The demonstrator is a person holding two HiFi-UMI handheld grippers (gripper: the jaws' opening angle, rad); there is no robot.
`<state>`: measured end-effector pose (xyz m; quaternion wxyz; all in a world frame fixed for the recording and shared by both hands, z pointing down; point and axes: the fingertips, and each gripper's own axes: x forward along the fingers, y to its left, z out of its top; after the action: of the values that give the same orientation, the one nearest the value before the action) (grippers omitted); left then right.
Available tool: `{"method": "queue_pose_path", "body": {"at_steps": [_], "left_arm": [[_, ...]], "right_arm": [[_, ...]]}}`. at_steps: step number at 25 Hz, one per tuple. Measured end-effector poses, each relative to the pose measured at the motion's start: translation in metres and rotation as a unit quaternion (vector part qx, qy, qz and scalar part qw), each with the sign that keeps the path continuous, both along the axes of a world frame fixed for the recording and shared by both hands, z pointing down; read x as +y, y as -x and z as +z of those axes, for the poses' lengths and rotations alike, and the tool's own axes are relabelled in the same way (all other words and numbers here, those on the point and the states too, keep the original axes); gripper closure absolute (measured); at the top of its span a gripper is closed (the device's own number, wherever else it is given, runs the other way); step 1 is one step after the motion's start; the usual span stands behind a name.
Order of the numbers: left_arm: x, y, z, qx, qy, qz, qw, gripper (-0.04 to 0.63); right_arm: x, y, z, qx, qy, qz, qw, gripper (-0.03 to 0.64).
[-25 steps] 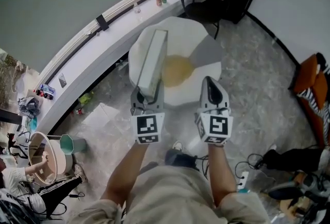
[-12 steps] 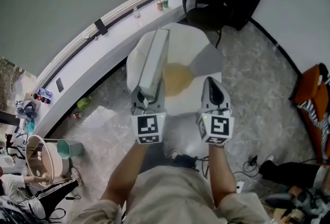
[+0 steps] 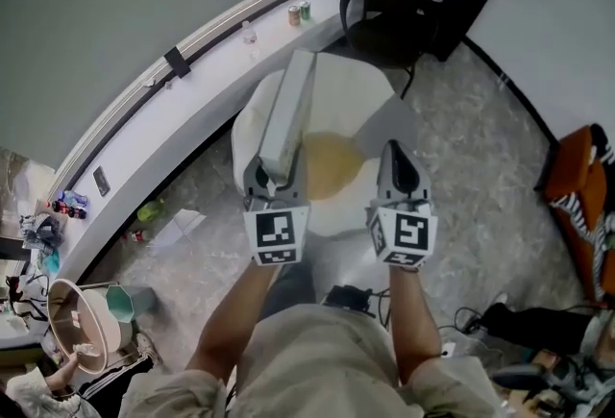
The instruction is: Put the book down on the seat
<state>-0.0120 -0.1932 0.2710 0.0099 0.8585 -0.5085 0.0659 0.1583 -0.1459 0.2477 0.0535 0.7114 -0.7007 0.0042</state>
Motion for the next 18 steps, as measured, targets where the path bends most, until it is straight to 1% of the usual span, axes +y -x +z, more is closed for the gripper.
{"method": "queue_pose_path", "body": {"at_steps": [4, 7, 12, 18], "left_arm": [[-0.045, 0.01, -0.001, 0.0, 0.0, 0.01, 1.0, 0.43], [-0.07, 0.011, 0.0, 0.003, 0.002, 0.017, 0.9998, 0.43], [-0.096, 0.004, 0.004, -0.002, 0.002, 0.027, 0.9996, 0.43], [-0.111, -0.017, 0.017, -0.014, 0.011, 0.02, 0.9996, 0.43]], "right_arm": [[-0.043, 0.011, -0.004, 0.008, -0.002, 0.007, 1.0, 0.615], [-0.065, 0.014, -0.005, 0.014, 0.001, 0.014, 1.0, 0.615], [-0.088, 0.011, -0.002, 0.019, 0.002, 0.019, 1.0, 0.615], [-0.109, -0.014, 0.014, 0.009, 0.005, 0.014, 1.0, 0.615]]}}
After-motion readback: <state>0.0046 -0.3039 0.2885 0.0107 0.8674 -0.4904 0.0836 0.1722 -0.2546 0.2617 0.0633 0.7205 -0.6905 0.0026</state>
